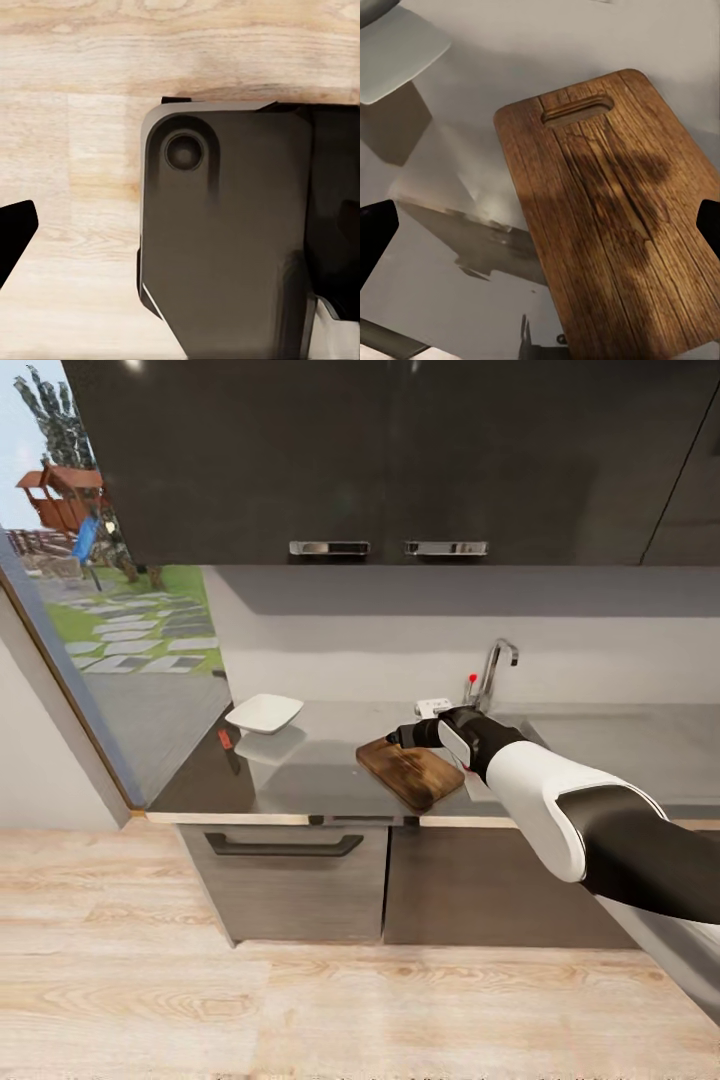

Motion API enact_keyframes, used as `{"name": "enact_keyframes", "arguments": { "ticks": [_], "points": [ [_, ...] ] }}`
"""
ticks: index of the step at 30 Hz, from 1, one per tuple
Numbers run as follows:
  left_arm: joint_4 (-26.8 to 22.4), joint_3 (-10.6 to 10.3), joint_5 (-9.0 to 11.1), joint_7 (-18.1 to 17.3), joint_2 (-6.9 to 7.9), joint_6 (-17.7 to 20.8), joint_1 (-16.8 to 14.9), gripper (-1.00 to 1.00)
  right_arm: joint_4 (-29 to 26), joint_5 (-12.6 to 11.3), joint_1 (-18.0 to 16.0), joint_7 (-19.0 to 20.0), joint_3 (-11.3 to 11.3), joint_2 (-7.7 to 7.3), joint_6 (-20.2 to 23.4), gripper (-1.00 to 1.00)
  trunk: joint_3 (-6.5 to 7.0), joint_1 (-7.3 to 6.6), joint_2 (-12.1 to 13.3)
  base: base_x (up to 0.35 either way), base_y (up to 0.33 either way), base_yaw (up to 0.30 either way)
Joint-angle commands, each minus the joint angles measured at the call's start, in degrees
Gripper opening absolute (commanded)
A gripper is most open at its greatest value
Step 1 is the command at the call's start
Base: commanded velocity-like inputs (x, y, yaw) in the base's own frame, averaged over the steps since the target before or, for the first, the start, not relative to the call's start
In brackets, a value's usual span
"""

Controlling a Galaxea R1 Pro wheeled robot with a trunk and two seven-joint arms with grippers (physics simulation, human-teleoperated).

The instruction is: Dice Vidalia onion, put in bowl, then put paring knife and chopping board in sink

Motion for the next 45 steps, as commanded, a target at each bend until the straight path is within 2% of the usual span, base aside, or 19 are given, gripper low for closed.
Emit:
{"name": "enact_keyframes", "arguments": {
  "ticks": [1,31,45],
  "points": [
    [-0.1,0.13,0.07,0.01,-0.01,-0.07,0.03,1.0,-0.07,-0.4,-0.04,0.1,0.48,-0.01,0.29,1.0,0.02,-0.21,0.35,0.0,0.0,0.0],
    [-0.1,0.08,0.08,-0.03,0.17,-0.17,0.03,1.0,-0.07,-0.4,0.01,0.1,0.48,-0.01,0.11,1.0,2.61,-6.8,12.39,0.0,0.0,0.0],
    [-0.13,0.29,0.07,-0.08,0.26,-0.17,0.03,1.0,-0.07,-0.4,0.03,0.1,0.48,-0.01,0.11,1.0,2.14,-6.8,12.39,0.003,0.0,0.0]
  ]
}}
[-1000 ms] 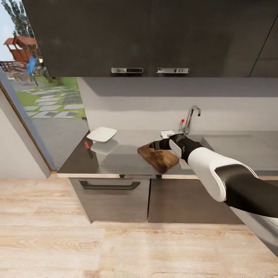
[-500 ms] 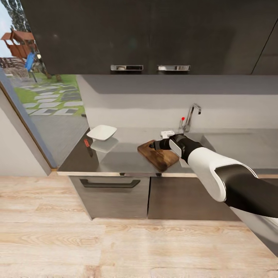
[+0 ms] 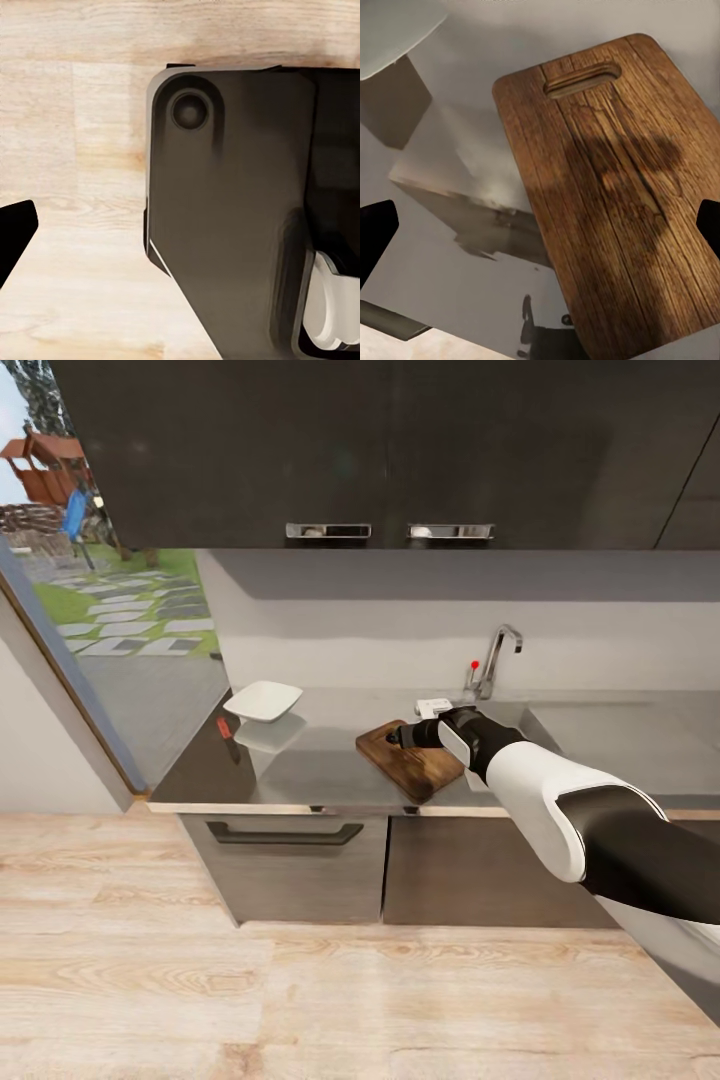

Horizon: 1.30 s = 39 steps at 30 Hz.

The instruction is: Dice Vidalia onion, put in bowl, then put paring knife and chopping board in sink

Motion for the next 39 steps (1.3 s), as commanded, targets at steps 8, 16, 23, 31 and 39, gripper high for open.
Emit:
{"name": "enact_keyframes", "arguments": {
  "ticks": [8,16,23,31,39],
  "points": [
    [-0.08,0.16,0.07,0.0,0.06,-0.13,0.03,1.0,-0.07,-0.4,-0.03,0.1,0.48,0.06,0.29,1.0,-0.09,0.03,-0.09,0.214,0.0,0.0],
    [-0.12,0.11,0.07,0.0,0.07,-0.15,0.03,1.0,-0.07,-0.4,-0.03,0.1,0.48,0.07,0.29,1.0,-0.09,0.03,-0.09,0.317,0.0,0.0],
    [-0.1,0.0,0.04,-0.07,0.05,-0.29,0.03,1.0,-0.07,-0.4,0.06,0.1,0.48,0.13,0.27,1.0,-0.09,0.03,-0.09,0.217,0.0,0.0],
    [-0.22,0.07,0.02,0.0,-0.13,-0.24,0.03,1.0,-1.6,1.0,0.31,0.32,5.91,1.06,-3.42,1.0,-0.09,0.03,-0.09,0.025,0.0,0.0],
    [-0.19,0.07,0.06,0.02,-0.17,-0.11,0.03,1.0,-10.17,6.11,0.32,14.37,17.61,2.43,-1.6,1.0,-0.09,0.03,-0.09,0.003,-0.007,0.0]
  ]
}}
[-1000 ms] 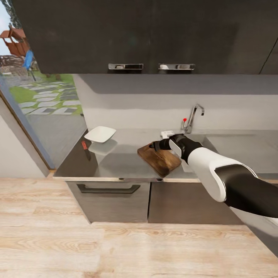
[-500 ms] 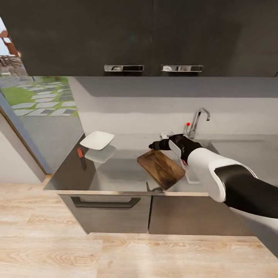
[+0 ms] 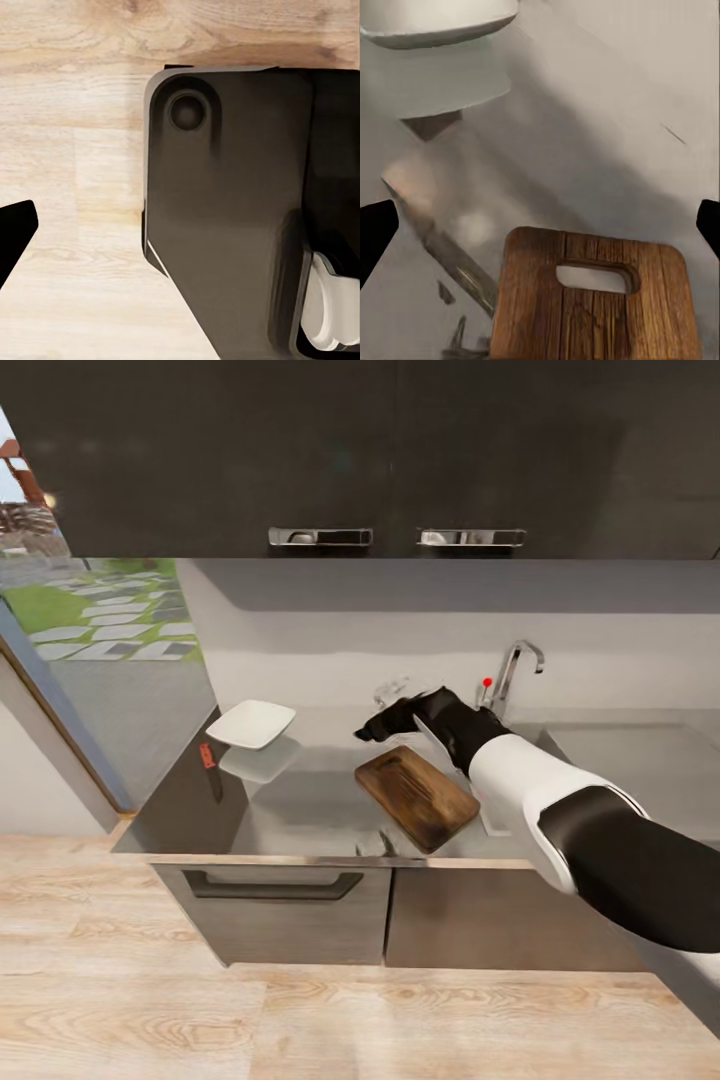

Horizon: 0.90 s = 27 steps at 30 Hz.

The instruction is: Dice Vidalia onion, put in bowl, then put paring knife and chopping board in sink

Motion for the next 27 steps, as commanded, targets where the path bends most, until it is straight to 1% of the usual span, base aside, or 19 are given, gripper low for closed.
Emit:
{"name": "enact_keyframes", "arguments": {
  "ticks": [1,2,3,4,5,8,9,10,12,13,15,16,17,18,19,21,24,25,27],
  "points": [
    [-0.1,0.14,0.07,0.02,-0.01,-0.06,0.03,1.0,-0.84,0.64,-0.03,2.13,0.3,-0.06,0.81,1.0,-0.09,0.04,-0.09,0.034,-0.076,0.0],
    [-0.09,0.14,0.08,0.04,-0.02,-0.02,0.03,1.0,-2.2,1.54,-0.03,5.47,0.65,-0.25,1.83,1.0,-0.09,0.04,-0.09,0.066,-0.13,0.0],
    [-0.08,0.16,0.08,0.04,-0.03,0.0,0.03,1.0,-2.83,2.1,-0.03,7.04,0.79,-0.37,2.3,1.0,-0.09,0.04,-0.09,0.085,-0.153,0.0],
    [-0.05,0.18,0.11,0.05,-0.03,0.02,0.03,1.0,-3.89,3.42,-0.03,9.94,0.98,-0.65,3.02,1.0,-0.09,0.04,-0.09,0.126,-0.186,0.0],
    [-0.03,0.19,0.13,0.06,-0.03,0.05,0.03,1.0,-4.29,4.17,-0.03,11.32,1.05,-0.78,3.27,1.0,-0.09,0.04,-0.09,0.145,-0.199,0.0],
    [0.22,0.17,0.16,0.12,-0.03,0.12,0.03,1.0,-5.61,8.52,-0.03,20.12,1.22,-1.24,4.02,1.0,-0.09,0.04,-0.09,0.188,-0.227,0.0],
    [0.39,0.17,0.16,0.11,-0.04,0.13,0.03,1.0,-5.77,9.04,-0.03,21.59,1.22,-1.27,4.09,1.0,-0.09,0.04,-0.09,0.206,-0.239,0.0],
    [0.87,0.16,0.17,0.1,-0.07,0.11,0.03,1.0,-6.09,9.89,-0.03,24.39,1.23,-1.35,4.21,1.0,-0.09,0.04,-0.09,0.212,-0.243,0.0],
    [1.75,0.18,0.19,0.08,-0.1,0.09,0.03,1.0,-6.68,10.67,-0.03,28.04,1.23,-1.59,4.35,1.0,-0.09,0.04,-0.09,0.216,-0.245,0.0],
    [2.01,0.19,0.2,0.08,-0.1,0.08,0.03,1.0,-6.89,10.85,-0.03,29.13,1.23,-1.78,4.39,1.0,-0.09,0.04,-0.09,0.218,-0.247,0.0],
    [2.75,0.17,0.26,0.08,-0.11,0.07,0.03,1.0,-7.52,11.25,-0.03,33.37,1.24,-2.73,4.48,1.0,-0.09,0.04,-0.09,0.22,-0.248,0.0],
    [3.06,0.18,0.39,0.09,-0.12,0.07,0.03,1.0,-7.8,11.47,-0.03,37.9,1.29,-3.47,4.52,1.0,-0.09,0.04,-0.09,0.222,-0.249,0.0],
    [3.12,0.23,0.45,0.1,-0.12,0.07,0.03,1.0,-7.86,11.53,-0.03,39.08,1.3,-3.66,4.53,1.0,-0.09,0.04,-0.09,0.222,-0.25,0.0],
    [3.19,0.52,0.66,0.12,-0.12,0.07,0.03,1.0,-7.93,11.85,-0.03,41.44,1.31,-4.05,4.54,1.0,-0.09,0.04,-0.09,0.222,-0.253,0.0],
    [3.22,0.69,0.76,0.13,-0.12,0.07,0.03,1.0,-7.96,12.04,-0.03,42.41,1.31,-4.22,4.54,1.0,-0.09,0.04,-0.09,0.222,-0.255,0.0],
    [3.31,1.73,1.11,0.15,-0.14,0.07,0.03,1.0,-8.01,13.16,-0.03,44.6,1.32,-4.59,4.57,1.0,-0.09,0.04,-0.09,0.22,-0.263,0.0],
    [4.06,5.73,1.52,0.1,-0.14,0.07,0.03,1.0,-8.05,16.01,-0.03,46.68,1.27,-4.89,4.6,1.0,-0.09,0.04,-0.09,0.217,-0.266,0.0],
    [4.2,6.41,1.55,0.09,-0.14,0.07,0.03,1.0,-8.05,16.28,-0.03,46.9,1.26,-4.92,4.61,1.0,-0.09,0.04,-0.09,0.212,-0.255,0.0],
    [4.64,8.63,1.63,0.08,-0.13,0.02,0.03,1.0,-8.06,17.02,-0.03,47.64,1.24,-4.97,4.58,1.0,-0.09,0.04,-0.09,0.144,-0.165,0.0]
  ]
}}
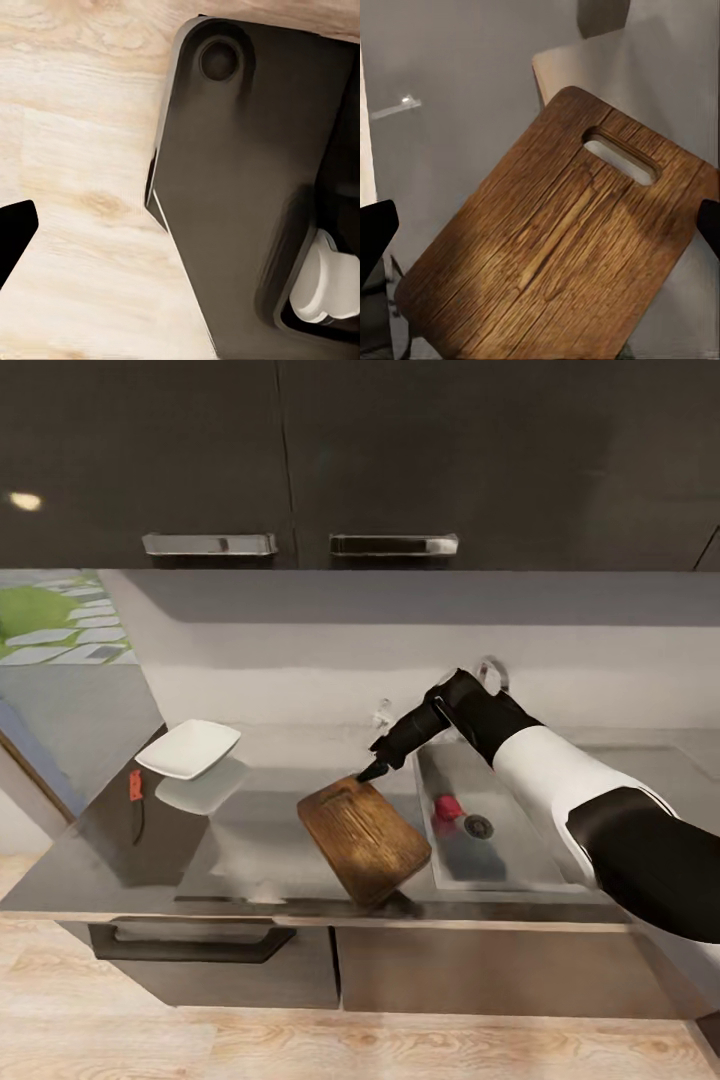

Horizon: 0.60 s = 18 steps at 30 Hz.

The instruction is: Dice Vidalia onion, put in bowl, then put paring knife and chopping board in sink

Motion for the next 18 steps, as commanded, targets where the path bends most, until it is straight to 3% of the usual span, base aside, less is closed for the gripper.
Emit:
{"name": "enact_keyframes", "arguments": {
  "ticks": [1,12,18],
  "points": [
    [0.0,0.45,0.23,0.03,-0.01,-0.11,0.02,1.0,-0.09,0.28,-0.03,0.37,0.02,-0.01,0.56,1.0,-0.08,0.03,-0.09,0.065,-0.074,0.0],
    [1.09,1.51,0.33,0.03,0.0,-0.13,0.02,1.0,-0.04,0.37,-0.03,0.6,0.22,0.56,0.54,1.0,-0.08,0.03,-0.09,0.016,-0.017,0.0],
    [1.19,1.55,0.88,0.03,-0.02,-0.13,0.02,1.0,-0.01,2.37,-0.03,0.56,1.19,1.78,0.54,1.0,-0.08,0.03,-0.09,0.15,-0.111,0.0]
  ]
}}
